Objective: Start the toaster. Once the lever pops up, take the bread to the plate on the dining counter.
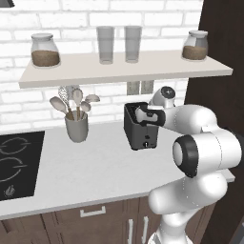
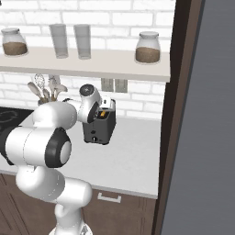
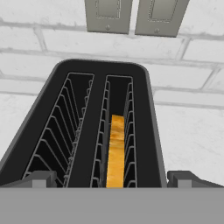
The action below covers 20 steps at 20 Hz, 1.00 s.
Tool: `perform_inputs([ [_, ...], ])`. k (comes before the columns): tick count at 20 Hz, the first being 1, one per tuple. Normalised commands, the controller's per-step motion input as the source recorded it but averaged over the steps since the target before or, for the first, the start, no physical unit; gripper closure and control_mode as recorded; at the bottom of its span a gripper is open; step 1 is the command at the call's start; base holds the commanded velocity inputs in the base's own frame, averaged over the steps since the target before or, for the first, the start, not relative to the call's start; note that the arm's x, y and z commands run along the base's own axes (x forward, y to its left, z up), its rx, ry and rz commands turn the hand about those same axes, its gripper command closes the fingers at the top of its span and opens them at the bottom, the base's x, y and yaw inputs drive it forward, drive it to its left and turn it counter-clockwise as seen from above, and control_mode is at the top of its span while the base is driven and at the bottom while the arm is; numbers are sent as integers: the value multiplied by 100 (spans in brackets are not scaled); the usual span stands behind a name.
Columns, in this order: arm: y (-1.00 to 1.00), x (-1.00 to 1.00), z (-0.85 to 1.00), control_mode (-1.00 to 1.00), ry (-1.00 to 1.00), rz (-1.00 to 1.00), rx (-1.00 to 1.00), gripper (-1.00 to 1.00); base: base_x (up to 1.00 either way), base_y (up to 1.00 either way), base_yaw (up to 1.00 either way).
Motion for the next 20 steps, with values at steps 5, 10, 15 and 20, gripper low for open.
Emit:
perform_inputs([
  [5, 0, 0, 0, -100, 0, 0, 0, -100, 0, 0, 0],
  [10, 0, 0, 0, -100, 0, 0, 0, -100, 0, 0, 0],
  [15, 0, 0, 0, -100, 0, 0, 0, -100, 0, 0, 0],
  [20, 0, 0, 0, -100, 0, 0, 0, -100, 0, 0, 0],
])
